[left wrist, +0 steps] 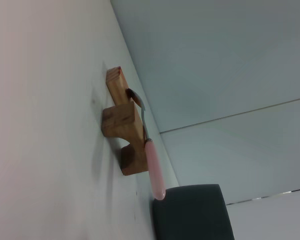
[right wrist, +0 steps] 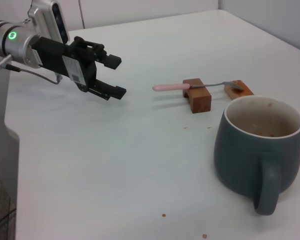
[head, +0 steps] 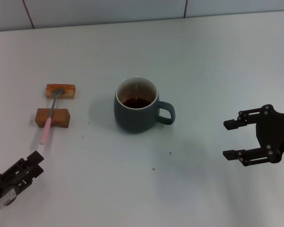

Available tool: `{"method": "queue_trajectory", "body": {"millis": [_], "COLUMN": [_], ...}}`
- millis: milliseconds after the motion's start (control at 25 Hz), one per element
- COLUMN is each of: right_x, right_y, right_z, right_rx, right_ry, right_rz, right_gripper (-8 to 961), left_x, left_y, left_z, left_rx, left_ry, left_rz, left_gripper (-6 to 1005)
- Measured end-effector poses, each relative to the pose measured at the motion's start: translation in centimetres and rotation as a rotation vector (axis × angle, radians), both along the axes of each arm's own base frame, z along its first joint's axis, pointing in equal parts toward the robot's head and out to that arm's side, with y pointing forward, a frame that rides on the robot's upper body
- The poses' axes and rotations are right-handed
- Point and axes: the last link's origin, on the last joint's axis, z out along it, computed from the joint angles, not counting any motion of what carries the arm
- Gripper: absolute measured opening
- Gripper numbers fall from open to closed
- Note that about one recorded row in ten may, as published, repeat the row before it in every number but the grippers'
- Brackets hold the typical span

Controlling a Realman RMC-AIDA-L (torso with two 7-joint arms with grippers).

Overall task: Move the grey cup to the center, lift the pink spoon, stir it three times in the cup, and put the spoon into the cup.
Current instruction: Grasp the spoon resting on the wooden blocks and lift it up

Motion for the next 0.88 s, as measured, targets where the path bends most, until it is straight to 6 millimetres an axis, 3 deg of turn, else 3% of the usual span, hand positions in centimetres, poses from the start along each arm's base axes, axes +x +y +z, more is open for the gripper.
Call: {"method": "queue_trajectory", "body": {"millis": [880], "right_x": [0.0], "right_y": [-0.1], "right_z": [-0.1], "right_rx": [-0.001], "right_ry": [0.005], "right_rz": [-0.002], "right_gripper": [703], "left_x": [0.1], "left_y": [1.8], "left_z": [-0.3], "left_rx": [-0.006], "left_ry": [0.003], "left_rz": [0.016], "left_gripper": [769]}}
